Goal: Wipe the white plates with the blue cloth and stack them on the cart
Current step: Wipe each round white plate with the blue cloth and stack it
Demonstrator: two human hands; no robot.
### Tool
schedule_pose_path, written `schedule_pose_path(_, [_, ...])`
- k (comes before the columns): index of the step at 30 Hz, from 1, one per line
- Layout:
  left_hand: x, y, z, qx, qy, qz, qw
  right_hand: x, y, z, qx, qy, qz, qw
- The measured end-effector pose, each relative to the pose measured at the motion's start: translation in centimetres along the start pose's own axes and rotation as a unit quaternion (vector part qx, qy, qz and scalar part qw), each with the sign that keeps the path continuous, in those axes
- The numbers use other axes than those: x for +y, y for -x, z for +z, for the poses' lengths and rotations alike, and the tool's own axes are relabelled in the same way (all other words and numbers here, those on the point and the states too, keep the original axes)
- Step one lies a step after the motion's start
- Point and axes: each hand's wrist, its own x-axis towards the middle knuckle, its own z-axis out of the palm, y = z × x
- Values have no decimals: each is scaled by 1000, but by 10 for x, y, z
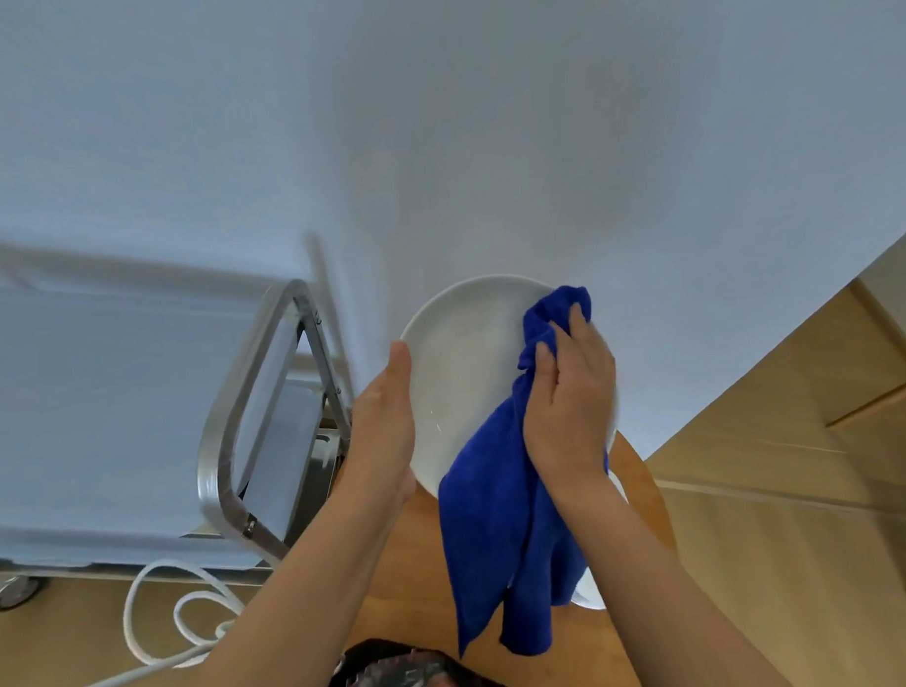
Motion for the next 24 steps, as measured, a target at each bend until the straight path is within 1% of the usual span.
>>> schedule_pose_path(2, [0, 3, 2, -7, -19, 19, 1000, -6, 1, 12, -22, -23, -3, 999])
schedule_pose_path(5, [-4, 10, 0, -36, -22, 49, 998, -18, 4, 32, -110, -31, -34, 993])
schedule_pose_path(7, [-4, 11, -3, -31, -20, 57, 998, -27, 11, 44, -161, -11, -71, 984])
schedule_pose_path(10, [-4, 11, -8, -35, 6, 46, 998, -34, 30, 51, -219, 3, -135, 966])
schedule_pose_path(13, [-2, 13, -13, -34, 35, 33, 998, -35, 46, 47, -304, -28, -151, 940])
schedule_pose_path(15, [-1, 14, -16, -23, 49, 33, 998, -33, 51, 41, -339, -22, -168, 925])
schedule_pose_path(19, [0, 10, -19, 22, 19, 21, 999, -17, 65, 26, -377, 45, -227, 897])
schedule_pose_path(21, [0, 10, -21, 33, 10, 18, 999, -4, 73, 15, -356, 95, -264, 891])
schedule_pose_path(24, [-1, 9, -21, 32, -15, 18, 999, 13, 78, 1, -302, 158, -307, 889])
